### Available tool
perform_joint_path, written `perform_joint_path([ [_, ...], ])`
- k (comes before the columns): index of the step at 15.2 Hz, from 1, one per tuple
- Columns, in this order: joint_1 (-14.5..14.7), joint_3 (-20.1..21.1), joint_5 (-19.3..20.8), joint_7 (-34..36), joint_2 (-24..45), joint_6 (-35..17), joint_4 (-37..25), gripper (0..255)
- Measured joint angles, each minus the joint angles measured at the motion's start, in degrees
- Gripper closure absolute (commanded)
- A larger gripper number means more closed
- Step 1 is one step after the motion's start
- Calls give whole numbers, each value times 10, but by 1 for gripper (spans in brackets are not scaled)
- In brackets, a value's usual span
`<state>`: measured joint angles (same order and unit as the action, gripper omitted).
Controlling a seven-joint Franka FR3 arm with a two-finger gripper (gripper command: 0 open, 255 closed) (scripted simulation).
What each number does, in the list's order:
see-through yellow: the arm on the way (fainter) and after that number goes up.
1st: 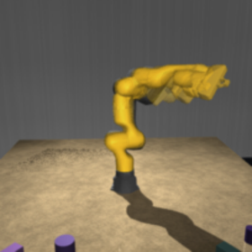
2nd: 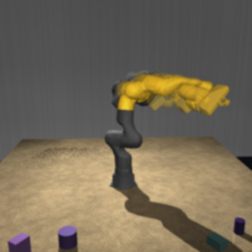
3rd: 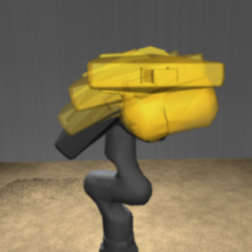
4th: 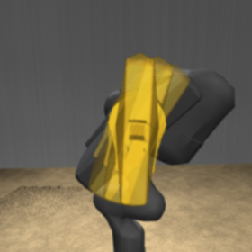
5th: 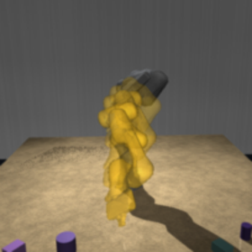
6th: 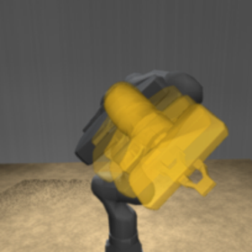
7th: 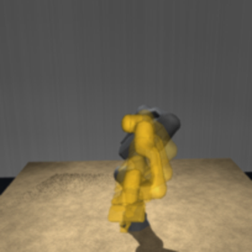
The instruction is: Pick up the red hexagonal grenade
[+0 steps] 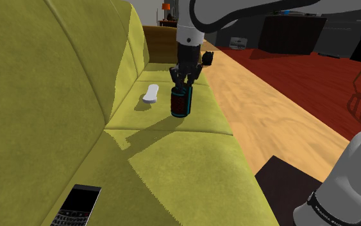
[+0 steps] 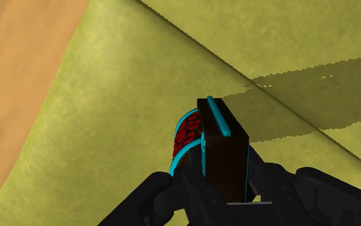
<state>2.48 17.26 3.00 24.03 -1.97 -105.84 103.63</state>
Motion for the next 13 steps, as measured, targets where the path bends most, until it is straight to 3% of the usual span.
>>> perform_joint_path([
  [13, 1, 1, 3, -3, 12, 100, -112, 255],
])
